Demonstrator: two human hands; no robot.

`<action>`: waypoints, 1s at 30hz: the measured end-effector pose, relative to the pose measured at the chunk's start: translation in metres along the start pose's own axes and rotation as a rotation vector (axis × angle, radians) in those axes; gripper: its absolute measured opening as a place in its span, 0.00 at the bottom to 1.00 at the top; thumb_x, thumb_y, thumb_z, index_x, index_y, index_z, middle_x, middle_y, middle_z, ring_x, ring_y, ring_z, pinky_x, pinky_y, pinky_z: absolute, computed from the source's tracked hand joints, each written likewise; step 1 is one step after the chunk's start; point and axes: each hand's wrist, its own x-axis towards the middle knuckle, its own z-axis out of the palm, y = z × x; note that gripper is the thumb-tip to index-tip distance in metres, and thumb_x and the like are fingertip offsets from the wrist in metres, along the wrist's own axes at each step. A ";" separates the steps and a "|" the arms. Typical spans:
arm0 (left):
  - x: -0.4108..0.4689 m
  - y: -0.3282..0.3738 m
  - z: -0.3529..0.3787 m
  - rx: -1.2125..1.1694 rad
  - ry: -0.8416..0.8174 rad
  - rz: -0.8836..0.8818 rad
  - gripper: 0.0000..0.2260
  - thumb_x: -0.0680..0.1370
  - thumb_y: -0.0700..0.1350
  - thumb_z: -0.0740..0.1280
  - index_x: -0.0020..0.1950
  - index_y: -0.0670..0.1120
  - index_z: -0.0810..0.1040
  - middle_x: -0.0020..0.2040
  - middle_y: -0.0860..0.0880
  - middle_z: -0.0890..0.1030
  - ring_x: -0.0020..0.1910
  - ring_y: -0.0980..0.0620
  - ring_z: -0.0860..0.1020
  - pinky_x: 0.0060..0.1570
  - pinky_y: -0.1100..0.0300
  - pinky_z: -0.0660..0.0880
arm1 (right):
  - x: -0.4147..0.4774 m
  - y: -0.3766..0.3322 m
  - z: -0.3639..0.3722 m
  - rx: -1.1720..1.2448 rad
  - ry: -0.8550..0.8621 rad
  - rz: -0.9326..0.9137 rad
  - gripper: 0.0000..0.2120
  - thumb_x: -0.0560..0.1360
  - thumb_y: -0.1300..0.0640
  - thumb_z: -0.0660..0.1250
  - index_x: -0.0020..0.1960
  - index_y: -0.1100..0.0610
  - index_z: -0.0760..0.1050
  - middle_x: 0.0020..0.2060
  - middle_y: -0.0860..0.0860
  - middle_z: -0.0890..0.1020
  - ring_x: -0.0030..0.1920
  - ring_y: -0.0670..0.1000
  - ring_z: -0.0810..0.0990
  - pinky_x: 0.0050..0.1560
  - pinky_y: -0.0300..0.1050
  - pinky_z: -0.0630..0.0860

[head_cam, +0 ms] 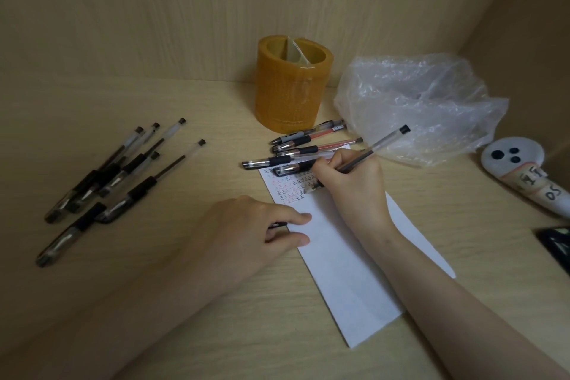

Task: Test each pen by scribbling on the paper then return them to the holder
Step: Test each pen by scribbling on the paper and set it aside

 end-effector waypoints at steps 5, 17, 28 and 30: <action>0.000 -0.001 0.001 -0.019 0.025 0.004 0.13 0.71 0.62 0.65 0.55 0.66 0.77 0.24 0.65 0.73 0.33 0.73 0.71 0.36 0.74 0.66 | 0.000 0.000 0.000 -0.001 -0.007 -0.002 0.18 0.70 0.67 0.67 0.25 0.56 0.66 0.19 0.43 0.67 0.24 0.41 0.64 0.29 0.31 0.63; 0.001 -0.001 0.001 -0.011 0.022 0.003 0.14 0.71 0.62 0.65 0.55 0.65 0.77 0.27 0.75 0.70 0.33 0.71 0.72 0.35 0.75 0.65 | 0.000 0.000 0.001 -0.020 0.012 -0.015 0.17 0.69 0.68 0.67 0.26 0.57 0.66 0.20 0.43 0.66 0.25 0.41 0.64 0.29 0.30 0.63; 0.000 -0.002 0.002 -0.038 0.037 0.005 0.14 0.71 0.61 0.65 0.56 0.65 0.77 0.23 0.64 0.72 0.33 0.73 0.71 0.35 0.75 0.65 | 0.000 0.000 0.000 -0.016 -0.006 -0.018 0.16 0.69 0.69 0.67 0.26 0.59 0.67 0.19 0.43 0.67 0.24 0.40 0.64 0.29 0.30 0.63; 0.000 -0.002 0.002 -0.028 0.032 -0.001 0.14 0.71 0.62 0.65 0.56 0.65 0.77 0.24 0.64 0.72 0.34 0.71 0.72 0.35 0.74 0.65 | 0.000 0.000 0.000 -0.020 -0.004 -0.016 0.17 0.69 0.69 0.67 0.25 0.58 0.66 0.19 0.43 0.67 0.24 0.40 0.64 0.29 0.30 0.63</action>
